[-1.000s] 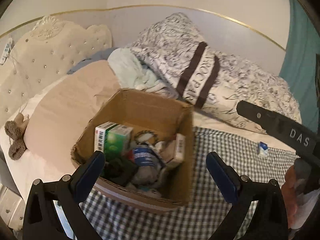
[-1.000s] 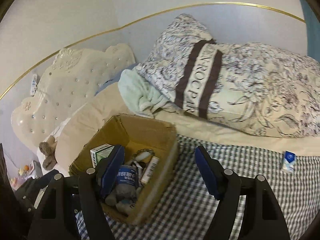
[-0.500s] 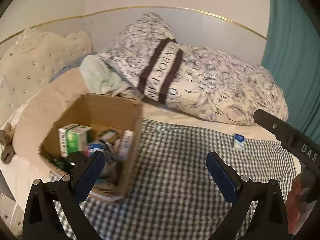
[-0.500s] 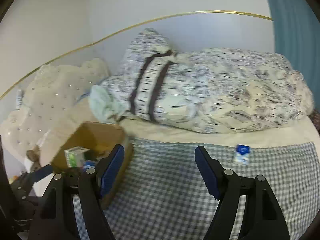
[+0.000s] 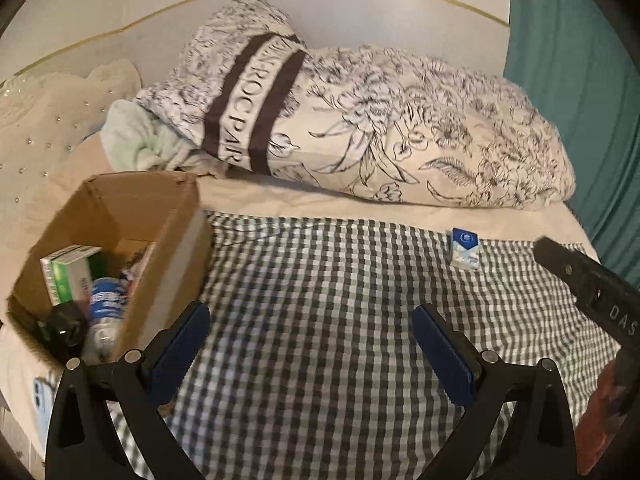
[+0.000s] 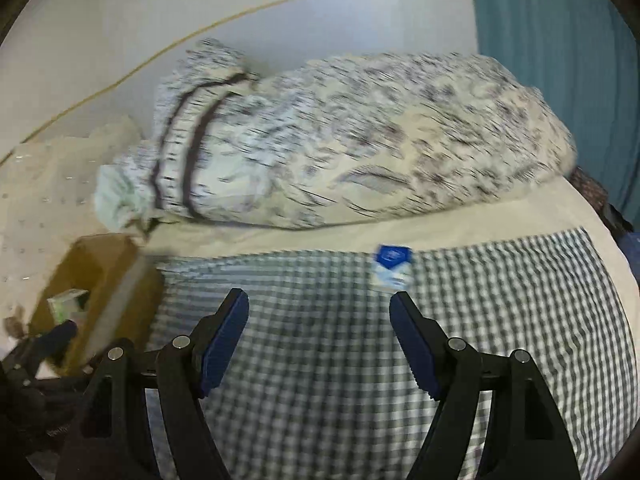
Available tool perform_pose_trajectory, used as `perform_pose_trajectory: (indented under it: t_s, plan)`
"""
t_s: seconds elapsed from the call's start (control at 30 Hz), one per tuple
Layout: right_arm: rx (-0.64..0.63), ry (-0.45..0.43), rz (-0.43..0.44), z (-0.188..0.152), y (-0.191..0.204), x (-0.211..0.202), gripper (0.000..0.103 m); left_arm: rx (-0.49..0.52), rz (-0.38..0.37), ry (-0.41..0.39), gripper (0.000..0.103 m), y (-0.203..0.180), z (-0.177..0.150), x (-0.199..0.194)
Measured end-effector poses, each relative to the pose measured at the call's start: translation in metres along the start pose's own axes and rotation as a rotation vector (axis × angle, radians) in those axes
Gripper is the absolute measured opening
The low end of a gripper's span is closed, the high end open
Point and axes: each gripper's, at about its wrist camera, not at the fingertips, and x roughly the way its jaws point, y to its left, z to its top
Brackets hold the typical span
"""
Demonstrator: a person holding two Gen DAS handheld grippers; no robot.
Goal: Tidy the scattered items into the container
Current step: 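Move the right tool to the blue tissue pack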
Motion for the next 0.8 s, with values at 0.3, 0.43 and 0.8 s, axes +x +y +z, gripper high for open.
perform_pose_trajectory:
  t_s: [0.3, 0.43, 0.8]
  plan:
    - [0.038, 0.101, -0.063, -0.020, -0.039, 0.067, 0.073, 0.050, -0.014, 0.092, 0.103, -0.034, -0.004, 0.087]
    - [0.041, 0.136, -0.090, -0.023, -0.044, 0.096, 0.073, 0.053, -0.034, 0.116, 0.103, -0.039, -0.003, 0.117]
    - [0.050, 0.186, -0.122, -0.020, -0.046, 0.162, 0.073, 0.100, -0.021, 0.161, 0.103, -0.041, -0.001, 0.176]
